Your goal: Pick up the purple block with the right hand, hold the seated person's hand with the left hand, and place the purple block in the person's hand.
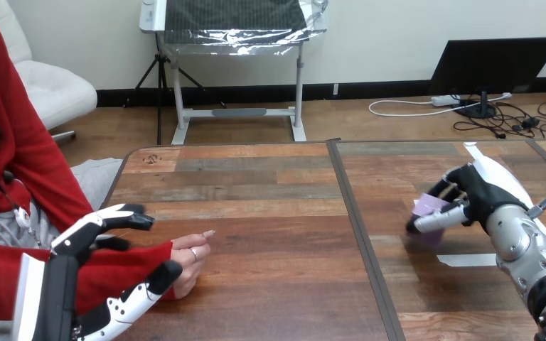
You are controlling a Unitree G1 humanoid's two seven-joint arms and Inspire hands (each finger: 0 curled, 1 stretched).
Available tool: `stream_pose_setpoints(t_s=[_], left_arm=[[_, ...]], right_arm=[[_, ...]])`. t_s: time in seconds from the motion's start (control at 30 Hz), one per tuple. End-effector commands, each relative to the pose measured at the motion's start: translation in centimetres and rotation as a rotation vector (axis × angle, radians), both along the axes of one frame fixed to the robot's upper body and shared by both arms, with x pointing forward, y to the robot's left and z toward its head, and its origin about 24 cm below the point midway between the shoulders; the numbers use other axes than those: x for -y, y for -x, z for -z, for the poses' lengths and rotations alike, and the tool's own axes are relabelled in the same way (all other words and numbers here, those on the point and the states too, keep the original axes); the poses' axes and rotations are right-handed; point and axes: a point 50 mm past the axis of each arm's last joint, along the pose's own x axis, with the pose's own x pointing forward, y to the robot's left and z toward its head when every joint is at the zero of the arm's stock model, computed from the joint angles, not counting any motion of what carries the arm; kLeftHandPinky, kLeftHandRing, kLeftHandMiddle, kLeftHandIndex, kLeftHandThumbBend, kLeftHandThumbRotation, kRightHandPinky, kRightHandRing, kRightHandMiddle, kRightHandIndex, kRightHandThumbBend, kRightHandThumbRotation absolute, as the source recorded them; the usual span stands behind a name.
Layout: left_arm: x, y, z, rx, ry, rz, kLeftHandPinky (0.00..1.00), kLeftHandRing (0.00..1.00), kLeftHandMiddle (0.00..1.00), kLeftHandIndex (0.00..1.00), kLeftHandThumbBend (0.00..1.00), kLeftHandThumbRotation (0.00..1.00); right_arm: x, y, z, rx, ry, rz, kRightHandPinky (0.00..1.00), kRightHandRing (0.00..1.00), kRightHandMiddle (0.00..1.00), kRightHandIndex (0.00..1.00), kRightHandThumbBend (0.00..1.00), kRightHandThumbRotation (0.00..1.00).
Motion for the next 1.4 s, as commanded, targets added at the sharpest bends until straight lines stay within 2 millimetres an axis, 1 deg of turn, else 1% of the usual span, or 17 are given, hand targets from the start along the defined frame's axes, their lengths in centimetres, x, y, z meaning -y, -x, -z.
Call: stream_pose_setpoints(t_s=[0.0, 0.1, 0.23, 0.33, 0.37, 0.53, 0.63, 0.67, 0.8, 0.93, 0.97, 1.03, 1.27, 1.37], left_arm=[[-0.6, 0.6, -1.5, 0.008, -0.172, -0.058, 0.75, 0.82, 0.8, 0.74, 0.88, 0.69], [-0.8, 0.5, -2.1, 0.014, -0.226, -0.061, 0.77, 0.84, 0.83, 0.78, 0.92, 0.69], [-1.1, 0.2, -2.9, 0.015, -0.301, -0.082, 0.77, 0.85, 0.84, 0.81, 0.95, 0.69], [-1.3, -0.1, -3.3, 0.019, -0.335, -0.091, 0.73, 0.85, 0.84, 0.82, 0.98, 0.67], [-1.4, -0.1, -3.3, 0.019, -0.345, -0.095, 0.7, 0.84, 0.84, 0.82, 0.99, 0.66], [-1.7, -0.6, -3.7, 0.001, -0.433, -0.117, 0.67, 0.84, 0.85, 0.84, 1.0, 0.63], [-1.9, -0.9, -3.9, -0.018, -0.498, -0.129, 0.7, 0.86, 0.87, 0.86, 1.0, 0.64], [-2.0, -0.9, -4.0, -0.022, -0.514, -0.128, 0.75, 0.88, 0.88, 0.87, 1.0, 0.64], [-2.1, -1.3, -4.2, -0.035, -0.583, -0.131, 0.84, 0.9, 0.89, 0.89, 1.0, 0.64], [-2.3, -1.6, -4.4, -0.055, -0.645, -0.132, 0.89, 0.9, 0.9, 0.9, 1.0, 0.63], [-2.3, -1.7, -4.4, -0.058, -0.654, -0.132, 0.9, 0.9, 0.9, 0.9, 1.0, 0.61], [-2.4, -1.9, -4.5, -0.058, -0.679, -0.131, 0.91, 0.9, 0.89, 0.9, 1.0, 0.6], [-2.6, -2.6, -4.8, -0.05, -0.757, -0.126, 0.79, 0.85, 0.87, 0.86, 1.0, 0.52], [-2.6, -2.8, -4.8, -0.052, -0.78, -0.119, 0.77, 0.84, 0.86, 0.84, 1.0, 0.5]], right_arm=[[-0.8, -2.4, -4.5, 0.181, -0.05, -0.058, 0.43, 0.47, 0.51, 0.52, 0.75, 0.0], [-0.8, -2.4, -4.7, 0.19, -0.06, -0.077, 0.43, 0.47, 0.51, 0.52, 0.74, 0.0], [-0.9, -2.6, -5.1, 0.201, -0.08, -0.093, 0.42, 0.47, 0.51, 0.52, 0.74, 0.0], [-1.0, -2.7, -5.4, 0.212, -0.093, -0.1, 0.43, 0.47, 0.51, 0.51, 0.74, 0.0], [-1.0, -2.7, -5.4, 0.214, -0.095, -0.102, 0.43, 0.48, 0.51, 0.51, 0.74, 0.0], [-1.1, -2.8, -5.7, 0.225, -0.095, -0.115, 0.43, 0.48, 0.51, 0.51, 0.75, 0.0], [-1.1, -2.8, -5.8, 0.234, -0.1, -0.12, 0.43, 0.47, 0.5, 0.51, 0.75, 0.0], [-1.1, -2.8, -5.8, 0.236, -0.102, -0.12, 0.42, 0.47, 0.5, 0.51, 0.75, 0.0], [-1.1, -2.8, -5.9, 0.239, -0.118, -0.12, 0.41, 0.46, 0.5, 0.51, 0.75, 0.0], [-1.1, -2.8, -6.0, 0.25, -0.122, -0.131, 0.41, 0.45, 0.49, 0.51, 0.76, 0.0], [-1.1, -2.8, -6.0, 0.252, -0.122, -0.132, 0.4, 0.45, 0.49, 0.51, 0.76, 0.0], [-1.2, -2.8, -6.0, 0.258, -0.125, -0.136, 0.4, 0.44, 0.49, 0.51, 0.76, 0.0], [-1.2, -2.7, -6.2, 0.277, -0.134, -0.15, 0.4, 0.45, 0.49, 0.5, 0.76, 0.0], [-1.3, -2.7, -6.3, 0.286, -0.135, -0.157, 0.4, 0.45, 0.48, 0.5, 0.76, 0.0]])
